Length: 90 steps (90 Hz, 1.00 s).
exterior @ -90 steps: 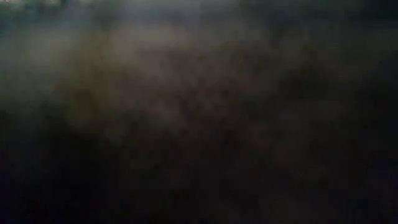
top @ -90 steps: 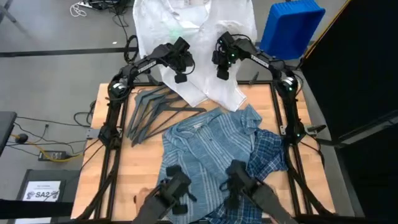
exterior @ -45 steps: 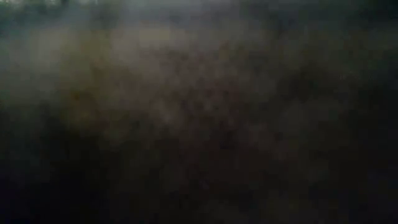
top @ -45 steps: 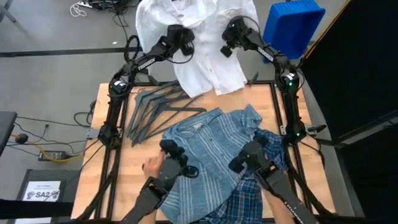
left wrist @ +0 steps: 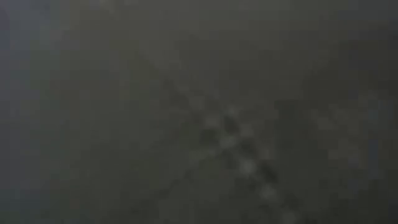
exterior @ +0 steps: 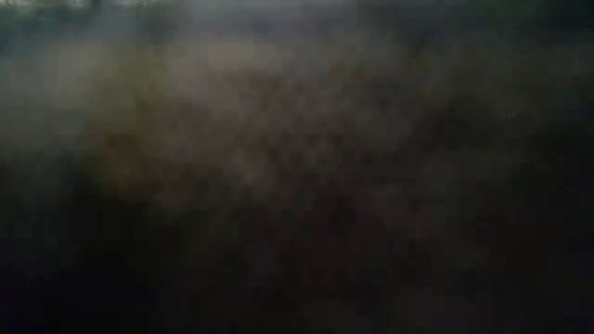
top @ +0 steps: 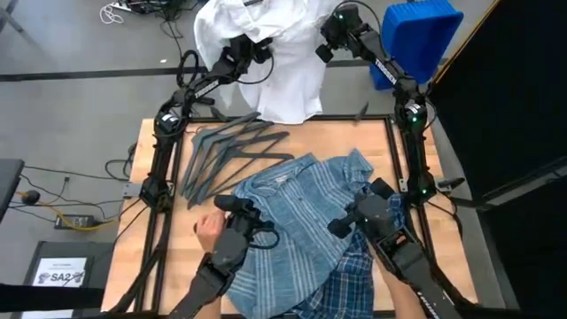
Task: Hang clothes
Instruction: Hang the white shirt on the hanging rack
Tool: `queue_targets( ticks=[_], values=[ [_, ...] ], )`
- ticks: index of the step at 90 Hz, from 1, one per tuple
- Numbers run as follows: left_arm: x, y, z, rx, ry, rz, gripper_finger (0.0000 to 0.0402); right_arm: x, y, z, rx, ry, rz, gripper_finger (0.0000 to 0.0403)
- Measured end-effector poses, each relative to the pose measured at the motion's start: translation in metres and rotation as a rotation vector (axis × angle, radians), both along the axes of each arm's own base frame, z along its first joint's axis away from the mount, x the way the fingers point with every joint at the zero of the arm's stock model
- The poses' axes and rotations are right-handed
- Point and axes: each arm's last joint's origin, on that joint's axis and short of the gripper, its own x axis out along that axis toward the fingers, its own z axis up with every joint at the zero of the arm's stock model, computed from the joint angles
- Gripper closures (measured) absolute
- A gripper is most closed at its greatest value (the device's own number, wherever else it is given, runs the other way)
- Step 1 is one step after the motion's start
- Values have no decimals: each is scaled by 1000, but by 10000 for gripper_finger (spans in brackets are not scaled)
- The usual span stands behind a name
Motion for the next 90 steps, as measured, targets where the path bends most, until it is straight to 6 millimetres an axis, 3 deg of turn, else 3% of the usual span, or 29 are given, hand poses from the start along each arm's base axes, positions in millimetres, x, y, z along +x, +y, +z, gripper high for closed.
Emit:
queue_targets(
  ticks=[18,35,51,60,76,90],
  values=[
    [-5,-1,-25,-209,168,11,401,0,17,-18,256,34,107,403],
    [-14,-6,-41,-397,186,53,401,-3,24,-23,396,-17,143,403],
    [-8,-37,-49,-608,306,9,401,-5,34,-8,378,-23,159,403],
    [-5,-63,-36,-678,302,2,402,-9,51,20,330,-47,178,403],
    [-6,-112,6,-790,84,-83,401,-13,96,68,267,-137,288,403],
    [-6,-159,31,-790,1,-130,402,-16,138,90,250,-177,371,403]
  ],
)
